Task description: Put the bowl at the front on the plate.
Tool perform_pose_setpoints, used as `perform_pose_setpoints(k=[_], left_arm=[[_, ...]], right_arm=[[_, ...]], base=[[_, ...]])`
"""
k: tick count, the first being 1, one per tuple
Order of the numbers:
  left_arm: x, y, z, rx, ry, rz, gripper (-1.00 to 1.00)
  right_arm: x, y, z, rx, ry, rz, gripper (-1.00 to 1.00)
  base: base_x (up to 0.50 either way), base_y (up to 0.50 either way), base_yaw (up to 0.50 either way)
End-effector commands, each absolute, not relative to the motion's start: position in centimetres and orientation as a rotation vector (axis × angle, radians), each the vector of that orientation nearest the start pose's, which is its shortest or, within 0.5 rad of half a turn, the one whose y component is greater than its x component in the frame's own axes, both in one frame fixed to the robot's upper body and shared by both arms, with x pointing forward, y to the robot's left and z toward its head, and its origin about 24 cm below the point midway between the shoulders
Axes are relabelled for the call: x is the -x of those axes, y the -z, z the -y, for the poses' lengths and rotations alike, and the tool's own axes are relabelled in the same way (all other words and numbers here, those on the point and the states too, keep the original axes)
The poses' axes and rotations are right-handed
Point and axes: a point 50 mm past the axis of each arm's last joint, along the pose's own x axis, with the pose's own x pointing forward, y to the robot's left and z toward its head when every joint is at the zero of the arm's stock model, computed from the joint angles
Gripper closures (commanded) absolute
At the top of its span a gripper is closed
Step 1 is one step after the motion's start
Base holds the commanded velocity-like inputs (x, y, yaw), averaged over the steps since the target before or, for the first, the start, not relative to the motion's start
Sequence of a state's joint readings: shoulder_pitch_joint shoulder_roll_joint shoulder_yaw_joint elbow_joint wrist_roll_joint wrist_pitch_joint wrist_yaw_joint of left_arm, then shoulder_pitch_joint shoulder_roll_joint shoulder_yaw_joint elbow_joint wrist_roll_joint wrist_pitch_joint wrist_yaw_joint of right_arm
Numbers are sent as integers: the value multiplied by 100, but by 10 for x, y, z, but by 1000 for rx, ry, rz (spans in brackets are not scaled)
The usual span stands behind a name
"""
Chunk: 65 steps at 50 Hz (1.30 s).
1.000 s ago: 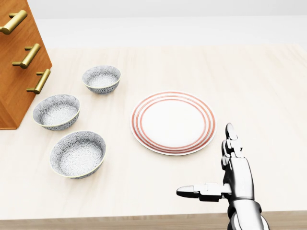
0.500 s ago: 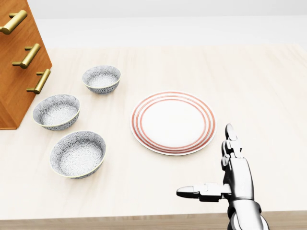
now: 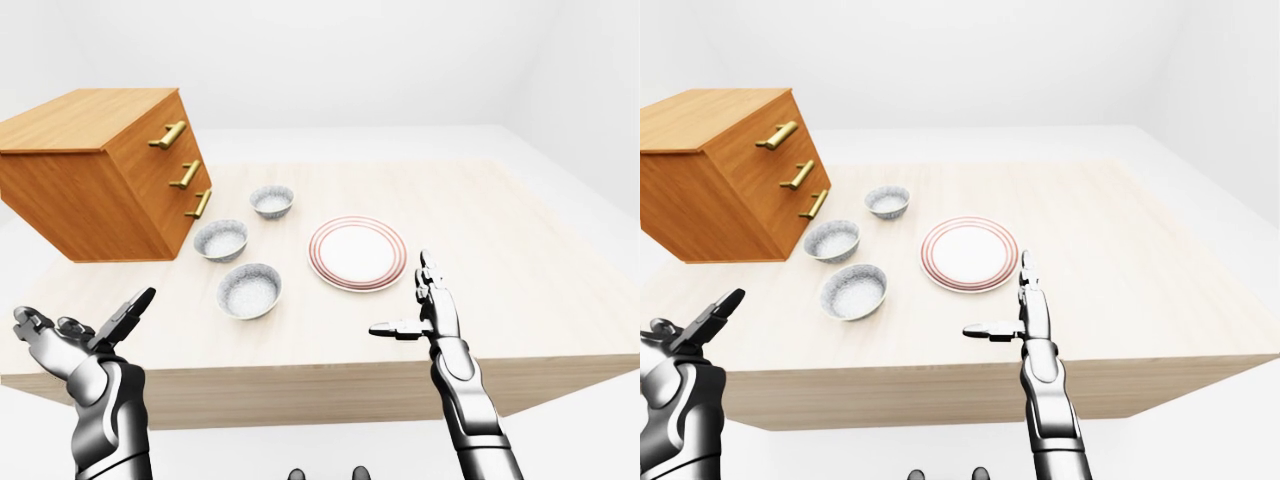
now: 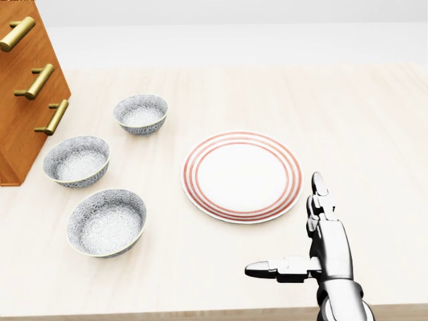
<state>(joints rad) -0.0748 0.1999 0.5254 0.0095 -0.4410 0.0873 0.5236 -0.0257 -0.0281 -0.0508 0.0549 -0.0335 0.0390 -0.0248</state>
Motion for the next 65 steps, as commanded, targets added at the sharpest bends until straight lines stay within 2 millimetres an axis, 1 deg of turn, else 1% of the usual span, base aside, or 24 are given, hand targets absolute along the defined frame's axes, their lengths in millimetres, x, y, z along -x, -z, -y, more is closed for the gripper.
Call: perform_pose_setpoints(k=[1, 2, 9, 13, 17, 20, 41, 55, 65], left_arm=[[-221, -71, -322, 320, -978, 69, -100], [-221, -71, -322, 321, -978, 73, -100], [-221, -70, -322, 320, -980, 68, -100], [-220, -72, -322, 320, -978, 78, -100], [-222, -69, -322, 324, -980, 63, -100], [-220, -73, -322, 323, -977, 79, -100], [-221, -69, -321, 313, -980, 61, -100], [-221, -72, -322, 325, -978, 78, -100], [-221, -70, -321, 310, -979, 67, -100]], right_arm=[[-258, -33, 168, 62, 79, -62, -100], [-256, -36, 170, 51, 86, -45, -100], [-257, -32, 168, 54, 76, -53, -100], [-257, -32, 168, 56, 75, -54, -100], [-257, -33, 167, 60, 70, -53, -100], [-257, -33, 167, 57, 70, -54, -100], [-257, -33, 166, 53, 67, -55, -100], [-257, -34, 166, 55, 66, -50, -100], [-257, -35, 166, 61, 60, -37, -100]], base=[[23, 0, 0], [30, 0, 0], [32, 0, 0], [32, 0, 0], [32, 0, 0], [32, 0, 0], [32, 0, 0], [32, 0, 0], [0, 0, 0]])
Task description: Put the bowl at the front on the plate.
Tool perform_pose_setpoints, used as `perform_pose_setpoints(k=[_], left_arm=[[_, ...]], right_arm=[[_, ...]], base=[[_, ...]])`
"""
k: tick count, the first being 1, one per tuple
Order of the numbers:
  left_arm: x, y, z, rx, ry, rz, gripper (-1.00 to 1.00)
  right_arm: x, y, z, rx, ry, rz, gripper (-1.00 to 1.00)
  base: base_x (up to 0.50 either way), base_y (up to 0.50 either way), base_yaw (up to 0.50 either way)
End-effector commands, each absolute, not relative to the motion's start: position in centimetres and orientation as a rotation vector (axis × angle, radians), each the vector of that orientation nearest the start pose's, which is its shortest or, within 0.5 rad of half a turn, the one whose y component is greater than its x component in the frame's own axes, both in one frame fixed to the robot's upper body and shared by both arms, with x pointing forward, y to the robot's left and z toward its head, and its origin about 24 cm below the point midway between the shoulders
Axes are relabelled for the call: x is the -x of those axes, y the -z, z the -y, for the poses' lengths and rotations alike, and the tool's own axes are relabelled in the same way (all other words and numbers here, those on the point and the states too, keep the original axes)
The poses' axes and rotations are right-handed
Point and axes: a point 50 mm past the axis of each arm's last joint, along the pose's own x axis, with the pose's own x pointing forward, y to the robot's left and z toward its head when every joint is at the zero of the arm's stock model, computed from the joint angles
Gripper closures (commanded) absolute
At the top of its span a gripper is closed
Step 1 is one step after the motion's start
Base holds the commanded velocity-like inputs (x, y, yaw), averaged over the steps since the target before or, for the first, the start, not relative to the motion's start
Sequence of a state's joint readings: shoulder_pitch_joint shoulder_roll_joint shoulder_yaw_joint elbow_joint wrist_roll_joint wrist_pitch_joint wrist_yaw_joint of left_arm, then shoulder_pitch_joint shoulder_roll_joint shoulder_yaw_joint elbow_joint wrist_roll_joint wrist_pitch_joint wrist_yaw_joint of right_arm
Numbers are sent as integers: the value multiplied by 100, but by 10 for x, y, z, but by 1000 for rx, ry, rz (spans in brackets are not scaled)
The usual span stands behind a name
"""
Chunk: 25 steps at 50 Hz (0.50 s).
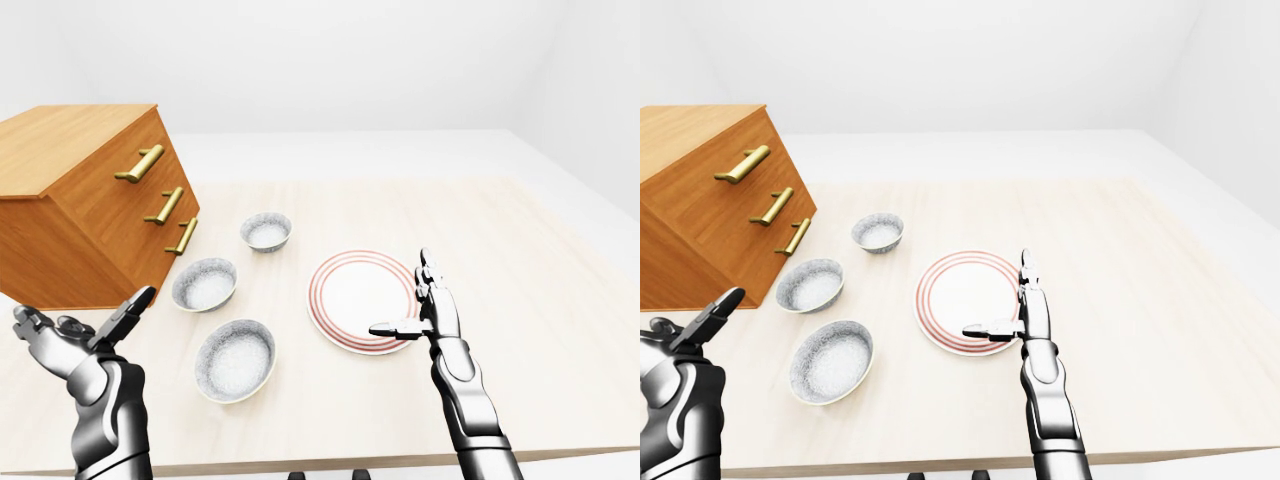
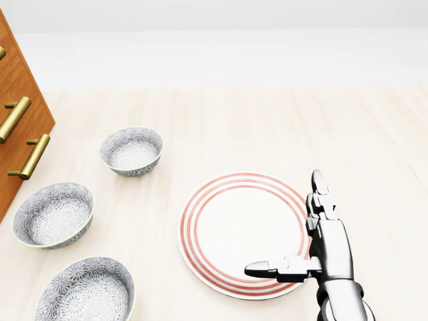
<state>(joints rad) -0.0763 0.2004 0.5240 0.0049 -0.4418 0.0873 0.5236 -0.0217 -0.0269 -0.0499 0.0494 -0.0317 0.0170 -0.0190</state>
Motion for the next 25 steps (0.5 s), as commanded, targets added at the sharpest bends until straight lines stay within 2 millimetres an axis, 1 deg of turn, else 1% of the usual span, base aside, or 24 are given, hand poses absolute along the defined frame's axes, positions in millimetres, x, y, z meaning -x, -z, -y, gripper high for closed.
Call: perform_pose_setpoints(k=[1, 6, 11, 17, 19, 22, 23, 24, 25], left_arm=[[-221, -70, -321, 315, -980, 67, -100], [-221, -71, -321, 315, -977, 70, -100], [-221, -70, -321, 311, -978, 68, -100], [-221, -70, -321, 312, -977, 66, -100], [-221, -71, -321, 318, -976, 71, -100], [-221, -71, -321, 316, -977, 70, -100], [-220, -71, -321, 316, -977, 72, -100], [-221, -70, -321, 316, -978, 69, -100], [-220, -71, -321, 316, -977, 73, -100]], right_arm=[[-257, -35, 166, 60, 61, -38, -100], [-257, -35, 165, 65, 60, -35, -100], [-252, -43, 163, 76, 57, -8, -100], [-250, -50, 166, 85, 66, 8, -100], [-248, -60, 166, 98, 72, 26, -100], [-248, -83, 162, 120, 61, 125, -100], [-247, -91, 160, 152, 59, 161, -100], [-248, -92, 161, 170, 61, 165, -100], [-247, -101, 157, 187, 42, 203, -100]], base=[[0, 0, 0], [0, 0, 0], [0, 0, 0], [0, 0, 0], [0, 0, 0], [0, 0, 0], [0, 0, 0], [0, 0, 0], [0, 0, 0]])
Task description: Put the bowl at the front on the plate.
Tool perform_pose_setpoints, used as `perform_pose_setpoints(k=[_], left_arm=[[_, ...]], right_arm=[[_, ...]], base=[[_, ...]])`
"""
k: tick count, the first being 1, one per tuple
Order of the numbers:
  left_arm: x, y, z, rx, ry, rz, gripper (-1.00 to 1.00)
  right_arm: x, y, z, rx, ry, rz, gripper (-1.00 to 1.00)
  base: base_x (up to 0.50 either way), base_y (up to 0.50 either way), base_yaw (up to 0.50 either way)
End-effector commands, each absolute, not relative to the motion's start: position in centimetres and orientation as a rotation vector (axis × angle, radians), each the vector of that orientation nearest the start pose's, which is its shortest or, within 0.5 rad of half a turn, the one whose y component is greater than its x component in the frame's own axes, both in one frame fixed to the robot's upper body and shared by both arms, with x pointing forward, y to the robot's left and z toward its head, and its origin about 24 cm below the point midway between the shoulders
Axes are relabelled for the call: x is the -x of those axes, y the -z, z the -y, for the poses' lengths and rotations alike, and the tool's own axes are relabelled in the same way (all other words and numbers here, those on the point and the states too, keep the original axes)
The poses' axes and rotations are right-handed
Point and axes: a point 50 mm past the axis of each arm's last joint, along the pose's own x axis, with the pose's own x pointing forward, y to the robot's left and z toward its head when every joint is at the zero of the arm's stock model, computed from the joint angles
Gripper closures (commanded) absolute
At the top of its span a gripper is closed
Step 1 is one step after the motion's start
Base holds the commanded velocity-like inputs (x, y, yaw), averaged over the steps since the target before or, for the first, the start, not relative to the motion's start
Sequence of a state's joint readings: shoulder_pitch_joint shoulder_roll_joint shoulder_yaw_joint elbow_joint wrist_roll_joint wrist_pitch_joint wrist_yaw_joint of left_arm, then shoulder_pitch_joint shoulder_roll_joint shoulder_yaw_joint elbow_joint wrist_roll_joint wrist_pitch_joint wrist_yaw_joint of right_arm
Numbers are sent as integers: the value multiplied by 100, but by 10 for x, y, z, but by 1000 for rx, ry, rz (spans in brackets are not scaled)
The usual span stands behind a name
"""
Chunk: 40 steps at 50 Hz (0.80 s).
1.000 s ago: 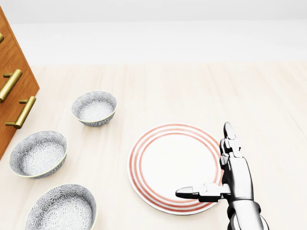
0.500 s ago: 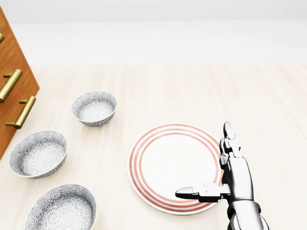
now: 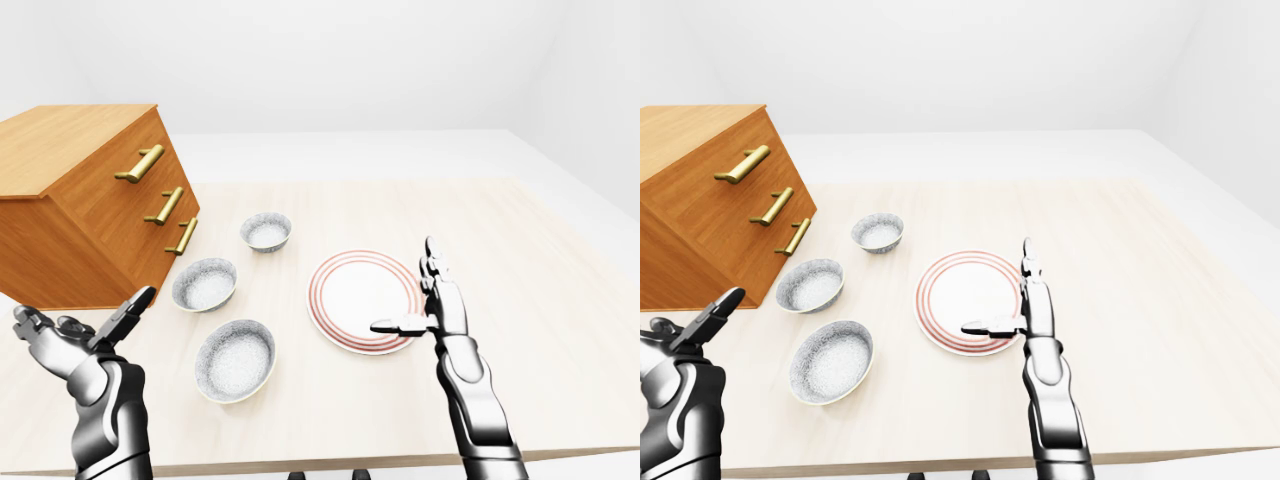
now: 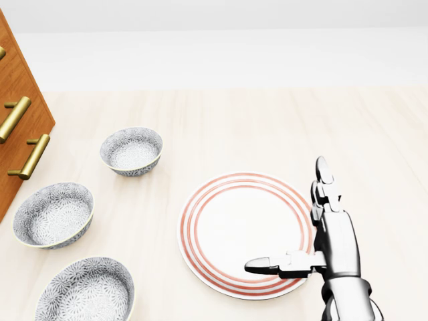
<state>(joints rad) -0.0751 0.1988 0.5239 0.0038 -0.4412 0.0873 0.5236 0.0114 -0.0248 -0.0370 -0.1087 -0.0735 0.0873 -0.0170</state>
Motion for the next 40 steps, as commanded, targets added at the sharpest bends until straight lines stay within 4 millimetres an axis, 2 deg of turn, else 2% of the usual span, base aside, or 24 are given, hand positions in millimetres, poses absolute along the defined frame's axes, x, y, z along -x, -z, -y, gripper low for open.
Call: perform_pose_setpoints(k=[1, 6, 8, 10, 13, 16, 17, 21, 28, 30, 36, 40], left_arm=[[-220, -71, -321, 316, -977, 72, -100], [-220, -71, -321, 312, -978, 72, -100], [-220, -73, -321, 313, -977, 80, -100], [-220, -73, -322, 321, -977, 82, -100], [-221, -70, -322, 317, -979, 64, -100], [-219, -76, -322, 333, -973, 94, -100], [-219, -76, -322, 337, -973, 98, -100], [-220, -75, -322, 337, -975, 92, -100], [-221, -74, -322, 330, -976, 83, -100], [-222, -75, -323, 331, -974, 89, -100], [-221, -74, -322, 325, -976, 84, -100], [-222, -72, -322, 319, -976, 75, -100]], right_arm=[[-246, -105, 156, 208, 49, 222, -100], [-242, -125, 145, 241, -11, 309, -100], [-242, -128, 135, 344, -99, 322, -100], [-245, -125, 137, 424, -79, 308, -100], [-242, -132, 136, 439, -129, 327, -100], [-238, -150, 133, 543, -115, 404, -100], [-237, -158, 129, 676, -139, 434, -100], [-239, -168, 126, 896, -159, 427, -100], [-238, -178, 120, 1080, -257, 356, -100], [-238, -178, 117, 1200, -302, 297, -100], [-240, -215, 121, 1375, -60, 357, -100], [-240, -224, 122, 1426, 23, 356, -100]], base=[[0, 0, 0], [0, 0, 0], [0, 0, 0], [0, 0, 0], [0, 0, 0], [0, 0, 0], [0, 0, 0], [0, 0, 0], [0, 0, 0], [0, 0, 0], [0, 0, 0], [0, 0, 0]])
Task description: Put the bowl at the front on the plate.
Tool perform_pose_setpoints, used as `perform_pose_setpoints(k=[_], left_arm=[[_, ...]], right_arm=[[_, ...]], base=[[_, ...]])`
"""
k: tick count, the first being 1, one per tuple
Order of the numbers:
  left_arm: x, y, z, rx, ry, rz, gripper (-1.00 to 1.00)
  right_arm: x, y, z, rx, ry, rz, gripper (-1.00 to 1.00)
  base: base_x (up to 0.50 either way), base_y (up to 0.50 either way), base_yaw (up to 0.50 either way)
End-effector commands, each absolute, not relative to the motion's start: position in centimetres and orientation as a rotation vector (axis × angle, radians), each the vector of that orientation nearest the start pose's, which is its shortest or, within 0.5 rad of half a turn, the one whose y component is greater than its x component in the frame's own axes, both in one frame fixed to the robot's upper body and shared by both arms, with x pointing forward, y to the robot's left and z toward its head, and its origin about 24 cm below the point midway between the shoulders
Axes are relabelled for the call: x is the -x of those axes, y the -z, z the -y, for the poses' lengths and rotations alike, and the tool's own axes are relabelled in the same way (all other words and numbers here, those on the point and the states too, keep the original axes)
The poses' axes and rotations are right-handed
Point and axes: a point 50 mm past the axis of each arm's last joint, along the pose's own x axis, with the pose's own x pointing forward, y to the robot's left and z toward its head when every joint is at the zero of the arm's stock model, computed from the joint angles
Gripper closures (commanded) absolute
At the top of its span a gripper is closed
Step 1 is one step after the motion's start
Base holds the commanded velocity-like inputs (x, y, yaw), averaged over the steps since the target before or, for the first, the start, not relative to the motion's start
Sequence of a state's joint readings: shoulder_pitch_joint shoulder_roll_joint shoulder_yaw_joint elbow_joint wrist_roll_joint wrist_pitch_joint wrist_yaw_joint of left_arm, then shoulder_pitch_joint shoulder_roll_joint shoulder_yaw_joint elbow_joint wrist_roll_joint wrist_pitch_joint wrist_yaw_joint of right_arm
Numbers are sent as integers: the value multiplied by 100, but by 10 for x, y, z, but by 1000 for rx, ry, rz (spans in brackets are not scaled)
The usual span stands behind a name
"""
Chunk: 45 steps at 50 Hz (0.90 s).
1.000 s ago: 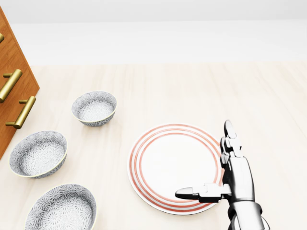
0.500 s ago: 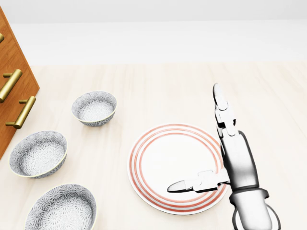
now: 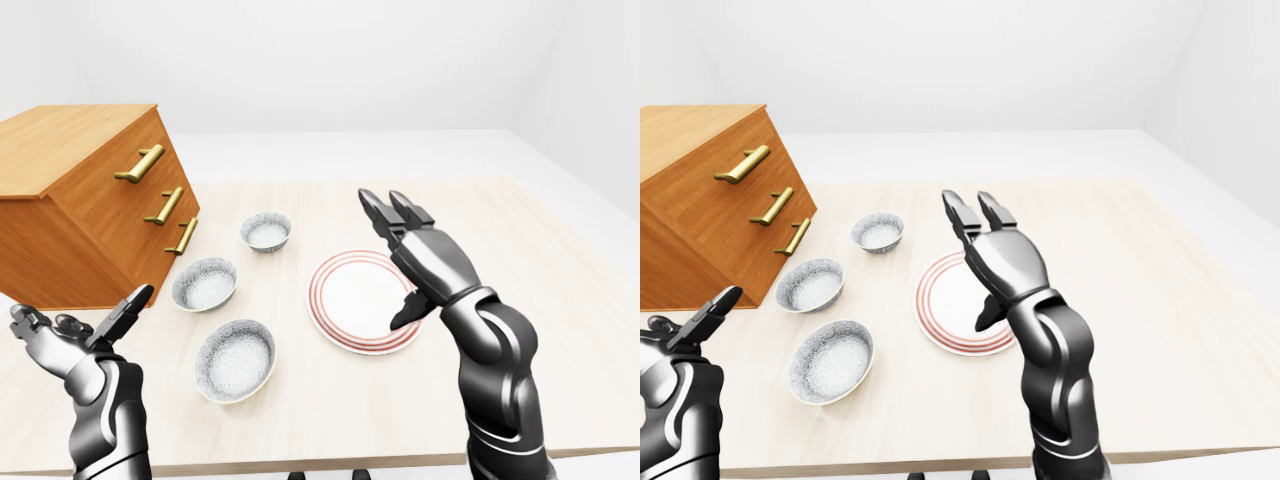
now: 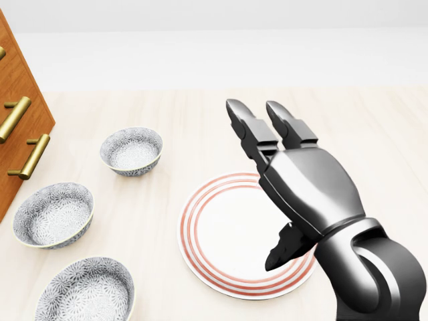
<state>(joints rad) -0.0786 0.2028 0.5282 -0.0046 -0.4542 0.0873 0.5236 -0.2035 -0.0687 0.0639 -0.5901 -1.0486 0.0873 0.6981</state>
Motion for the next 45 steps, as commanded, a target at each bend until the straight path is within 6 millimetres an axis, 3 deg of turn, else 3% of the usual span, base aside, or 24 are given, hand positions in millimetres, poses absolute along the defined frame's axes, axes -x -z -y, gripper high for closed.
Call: perform_pose_setpoints(k=[1, 27, 45], left_arm=[[-222, -72, -322, 317, -976, 73, -100], [-223, -72, -322, 314, -976, 71, -100], [-222, -74, -323, 333, -974, 83, -100]], right_arm=[[-240, -227, 123, 1433, 44, 358, -100], [-251, -239, 112, 1526, 150, 323, -100], [-247, -218, 91, 1506, 45, 293, -100]], base=[[0, 0, 0], [0, 0, 0], [0, 0, 0]])
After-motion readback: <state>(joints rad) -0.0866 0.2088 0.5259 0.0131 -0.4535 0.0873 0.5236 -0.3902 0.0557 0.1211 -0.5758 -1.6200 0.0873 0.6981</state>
